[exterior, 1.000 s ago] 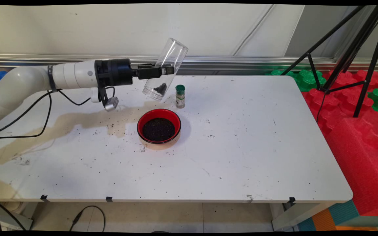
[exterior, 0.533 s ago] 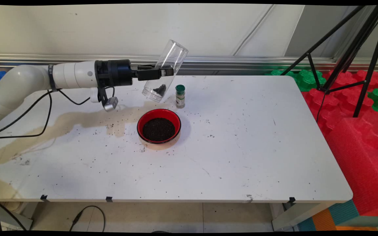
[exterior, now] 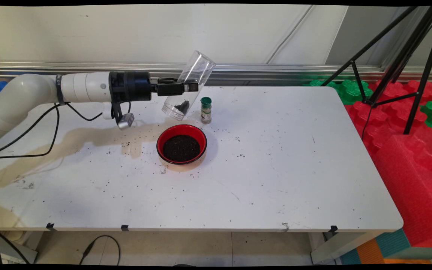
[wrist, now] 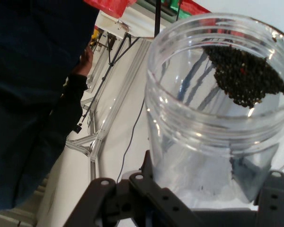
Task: Pour the black seasoning powder in the red bowl
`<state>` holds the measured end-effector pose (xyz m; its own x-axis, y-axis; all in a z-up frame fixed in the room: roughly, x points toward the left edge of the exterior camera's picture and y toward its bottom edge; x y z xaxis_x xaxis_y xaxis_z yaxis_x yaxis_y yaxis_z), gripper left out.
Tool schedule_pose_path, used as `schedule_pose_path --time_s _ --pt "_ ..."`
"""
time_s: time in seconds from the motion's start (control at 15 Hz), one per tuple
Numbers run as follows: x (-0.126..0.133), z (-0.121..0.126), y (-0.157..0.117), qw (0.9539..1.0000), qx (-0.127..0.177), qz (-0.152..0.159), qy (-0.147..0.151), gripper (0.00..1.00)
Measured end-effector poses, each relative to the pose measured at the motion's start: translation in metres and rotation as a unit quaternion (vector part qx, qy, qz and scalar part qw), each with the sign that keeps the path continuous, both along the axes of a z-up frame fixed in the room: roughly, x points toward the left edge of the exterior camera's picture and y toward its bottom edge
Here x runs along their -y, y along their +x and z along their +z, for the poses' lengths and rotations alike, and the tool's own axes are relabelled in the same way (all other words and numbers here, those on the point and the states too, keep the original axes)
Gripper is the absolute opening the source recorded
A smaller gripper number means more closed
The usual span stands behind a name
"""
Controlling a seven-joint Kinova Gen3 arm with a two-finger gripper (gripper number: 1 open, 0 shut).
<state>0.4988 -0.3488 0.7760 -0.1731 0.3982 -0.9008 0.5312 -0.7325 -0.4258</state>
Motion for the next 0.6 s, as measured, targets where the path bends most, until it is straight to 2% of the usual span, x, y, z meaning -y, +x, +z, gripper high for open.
schedule_pose_path --time_s 0.2,0.6 --pt "0.0006 0.0010 -0.0003 1.0000 -0.004 0.000 0.007 0.00" --pt "0.0012 0.0069 0.0013 0.9989 -0.026 0.009 0.038 0.00"
